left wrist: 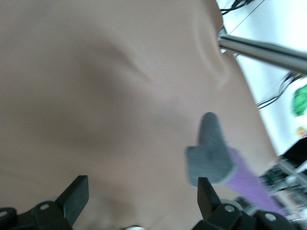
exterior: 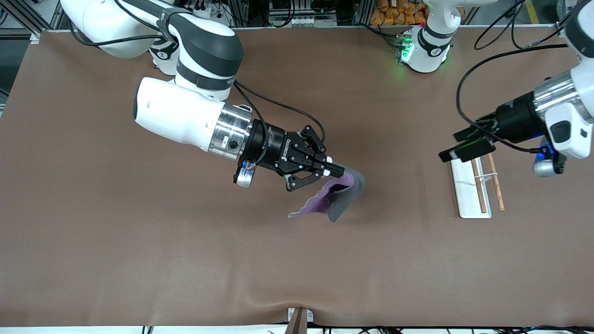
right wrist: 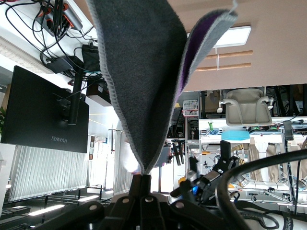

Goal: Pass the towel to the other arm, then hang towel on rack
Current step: 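Hold the towel up while the left gripper reaches toward it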

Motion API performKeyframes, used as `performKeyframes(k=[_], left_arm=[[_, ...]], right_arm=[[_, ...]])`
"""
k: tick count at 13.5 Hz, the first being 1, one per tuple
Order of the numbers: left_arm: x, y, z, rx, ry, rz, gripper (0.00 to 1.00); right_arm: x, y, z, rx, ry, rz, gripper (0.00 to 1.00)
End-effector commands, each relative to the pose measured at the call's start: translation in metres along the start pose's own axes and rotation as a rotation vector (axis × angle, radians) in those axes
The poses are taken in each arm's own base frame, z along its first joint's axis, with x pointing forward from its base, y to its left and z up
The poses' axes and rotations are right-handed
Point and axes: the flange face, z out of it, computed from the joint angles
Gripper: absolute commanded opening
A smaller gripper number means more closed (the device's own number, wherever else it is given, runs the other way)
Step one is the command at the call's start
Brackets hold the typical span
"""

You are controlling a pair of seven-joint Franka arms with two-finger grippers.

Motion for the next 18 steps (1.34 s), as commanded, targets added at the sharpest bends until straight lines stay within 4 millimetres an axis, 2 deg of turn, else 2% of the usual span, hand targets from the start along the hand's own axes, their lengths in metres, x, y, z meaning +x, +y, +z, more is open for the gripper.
performKeyframes(k=[1, 8, 13, 18], left_arm=[[-0.016, 0.025, 0.008, -0.096, -0.042, -0.226, 1.0], [-0.077, 0.067, 0.048, -0.221, -0.071, -0.671, 1.0], [-0.091, 0.079, 0.06, -0.281, -0.087, -0.791, 1.0], [-0.096, 0.086, 0.09, -0.291, -0.093, -0.823, 1.0]], right_arm=[[-0.002, 0.002, -0.003, -0.001, -0.012, 0.021, 0.0], [-0.001, 0.004, -0.001, -0.003, -0.008, 0.016, 0.0], [-0.001, 0.005, 0.0, -0.005, -0.007, 0.016, 0.0], [-0.001, 0.005, 0.0, -0.005, -0.006, 0.013, 0.0]])
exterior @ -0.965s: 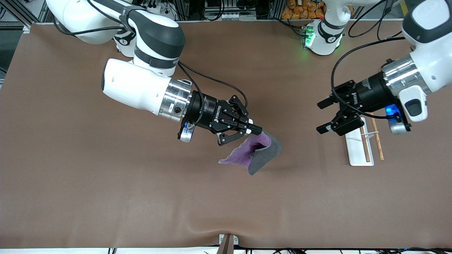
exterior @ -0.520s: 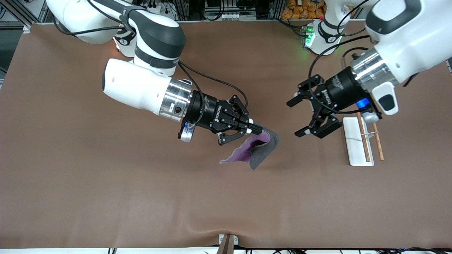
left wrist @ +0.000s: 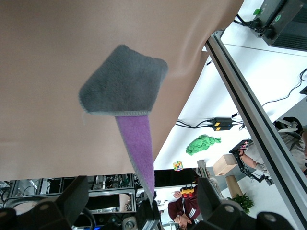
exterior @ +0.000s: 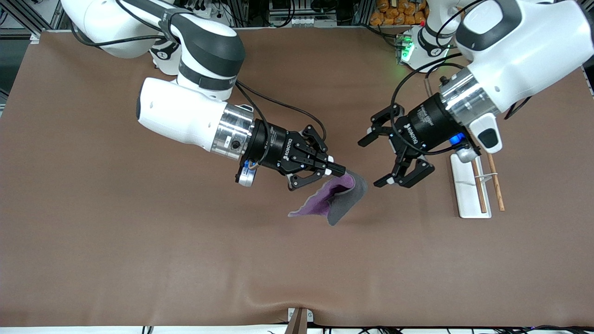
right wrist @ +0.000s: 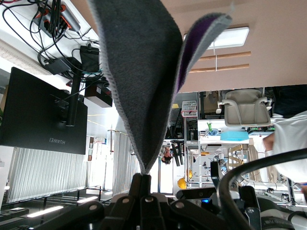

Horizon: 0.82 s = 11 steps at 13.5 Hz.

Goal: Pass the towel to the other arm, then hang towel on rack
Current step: 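Hold the towel up while the left gripper reaches toward it, then grasp the towel with the left gripper beside the right gripper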

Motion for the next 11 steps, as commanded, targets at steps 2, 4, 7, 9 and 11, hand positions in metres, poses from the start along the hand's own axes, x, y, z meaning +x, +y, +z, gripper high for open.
performKeyframes(k=[2, 4, 7, 9, 11], left_arm=[[-0.006, 0.001, 0.017, -0.006, -0.019, -0.023, 0.99], [-0.009, 0.002, 0.023, -0.003, -0.022, -0.021, 0.92], [-0.016, 0.006, 0.033, -0.006, -0.034, -0.035, 0.87], [-0.017, 0.006, 0.038, -0.017, -0.038, -0.047, 0.71], [-0.016, 0.005, 0.039, -0.015, -0.036, -0.054, 0.58]], right_arm=[[-0.003, 0.001, -0.004, 0.001, -0.01, 0.014, 0.0], [-0.003, 0.001, -0.004, 0.001, -0.01, 0.014, 0.0], [-0.003, 0.001, -0.004, 0.001, -0.01, 0.014, 0.0], [-0.003, 0.002, -0.004, 0.001, -0.008, 0.012, 0.0], [-0.002, 0.002, -0.003, 0.0, -0.007, 0.011, 0.0]])
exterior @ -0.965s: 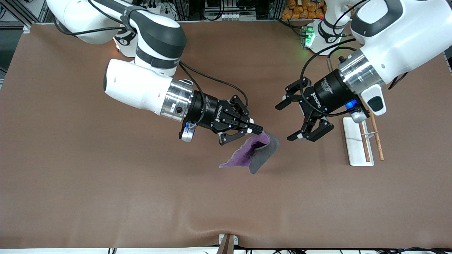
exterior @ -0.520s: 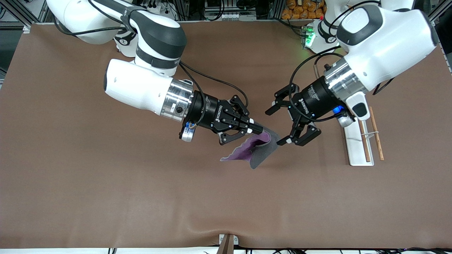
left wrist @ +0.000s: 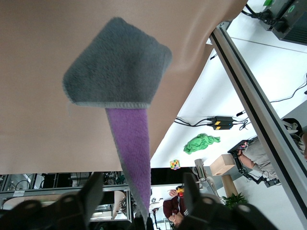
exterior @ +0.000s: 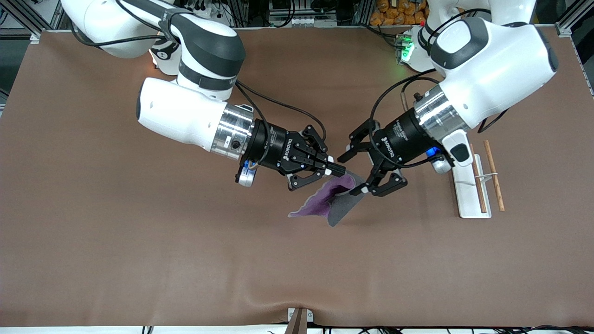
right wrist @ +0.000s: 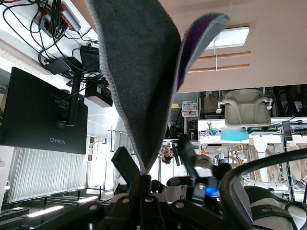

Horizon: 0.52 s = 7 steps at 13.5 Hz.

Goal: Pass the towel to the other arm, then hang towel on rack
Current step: 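Grasp the towel with the left gripper beside the right gripper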

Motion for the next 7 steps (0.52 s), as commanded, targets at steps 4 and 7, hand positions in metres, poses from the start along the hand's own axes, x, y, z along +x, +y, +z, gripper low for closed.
performKeyframes(k=[4, 7], left_arm=[[-0.0126, -0.0046, 0.0098, -0.003, -0.014, 0.004, 0.22], [-0.0123, -0.0053, 0.0106, -0.021, 0.038, 0.068, 0.0]], right_arm=[[-0.0021, 0.0011, -0.0038, 0.0, -0.007, 0.013, 0.0], [-0.0019, 0.0015, -0.0032, 0.0, -0.005, 0.01, 0.0]])
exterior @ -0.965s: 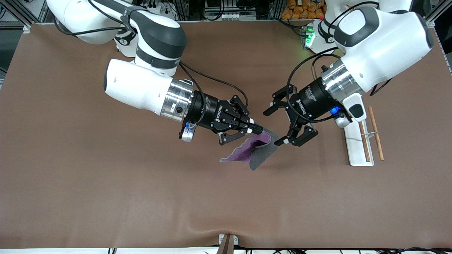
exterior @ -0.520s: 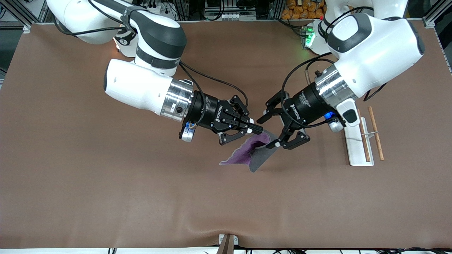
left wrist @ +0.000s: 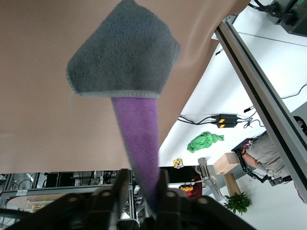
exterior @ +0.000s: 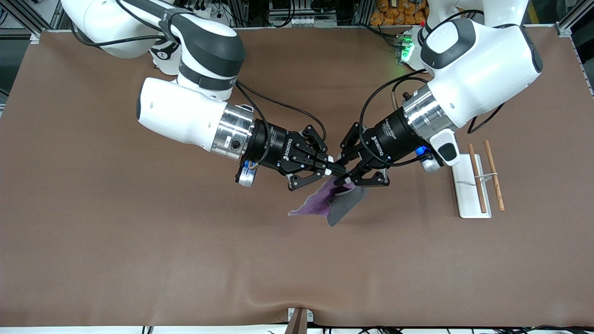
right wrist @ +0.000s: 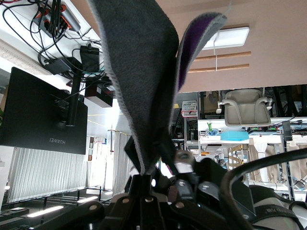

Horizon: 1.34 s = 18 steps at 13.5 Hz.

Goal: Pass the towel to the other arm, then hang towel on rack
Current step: 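Grasp the towel with the left gripper beside the right gripper, then open the right gripper and draw it back while the left gripper carries the towel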

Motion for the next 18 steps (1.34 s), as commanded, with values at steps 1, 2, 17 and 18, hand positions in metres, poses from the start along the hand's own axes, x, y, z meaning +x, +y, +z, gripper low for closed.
performKeyframes(k=[1, 2, 17, 18], left_arm=[[-0.006, 0.002, 0.001, -0.036, 0.059, 0.073, 0.0], [-0.006, 0.003, -0.001, -0.042, 0.068, 0.086, 0.0], [0.174, 0.064, -0.087, 0.429, 0.293, 0.749, 0.0], [0.201, 0.069, -0.094, 0.468, 0.303, 0.784, 0.0]], right_arm=[[-0.002, 0.001, -0.004, 0.0, -0.004, 0.01, 0.0], [-0.001, 0.0, -0.004, 0.0, -0.003, 0.01, 0.0], [0.05, -0.03, -0.024, -0.095, 0.149, -0.125, 1.0], [0.059, -0.038, -0.032, -0.109, 0.189, -0.197, 1.0]])
